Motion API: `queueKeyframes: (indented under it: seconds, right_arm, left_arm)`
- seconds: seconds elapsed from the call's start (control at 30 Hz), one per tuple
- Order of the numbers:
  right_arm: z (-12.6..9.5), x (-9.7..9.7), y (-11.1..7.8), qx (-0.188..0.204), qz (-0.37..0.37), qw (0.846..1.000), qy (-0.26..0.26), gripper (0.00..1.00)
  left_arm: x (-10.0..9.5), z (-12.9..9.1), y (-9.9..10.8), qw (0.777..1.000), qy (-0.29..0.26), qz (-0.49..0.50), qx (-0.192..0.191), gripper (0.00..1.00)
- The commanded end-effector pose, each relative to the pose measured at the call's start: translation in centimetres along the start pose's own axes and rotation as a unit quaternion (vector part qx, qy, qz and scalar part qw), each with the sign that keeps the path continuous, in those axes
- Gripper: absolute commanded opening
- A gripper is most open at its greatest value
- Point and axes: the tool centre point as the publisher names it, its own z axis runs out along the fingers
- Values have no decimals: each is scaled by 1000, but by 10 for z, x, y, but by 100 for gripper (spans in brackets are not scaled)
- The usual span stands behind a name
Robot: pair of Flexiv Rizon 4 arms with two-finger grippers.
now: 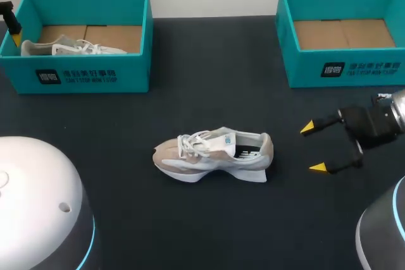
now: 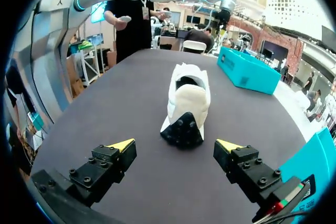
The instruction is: Take the shoe out of the shoebox, open the shoe tongue, remove and reinsert the insole, then place the shoe into the shoebox
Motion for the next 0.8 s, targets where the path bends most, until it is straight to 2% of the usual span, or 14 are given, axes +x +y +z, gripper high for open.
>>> queueKeyframes:
  seconds: [0.03,0.13,0.2,0.8]
  right_arm:
    - [6,-2,-9,-24,-8,999,-19,100]
    - [7,-3,-13,-44,-21,998,-44,100]
    - [8,-3,-18,-35,-14,998,-58,100]
    - [8,-3,-18,-35,-14,998,-58,100]
  left_arm:
    - [0,0,-1,1000,1,0,-2,100]
    - [0,0,-1,1000,1,0,-2,100]
    - [0,0,-1,1000,1,0,-2,100]
    - [0,0,-1,1000,1,0,-2,100]
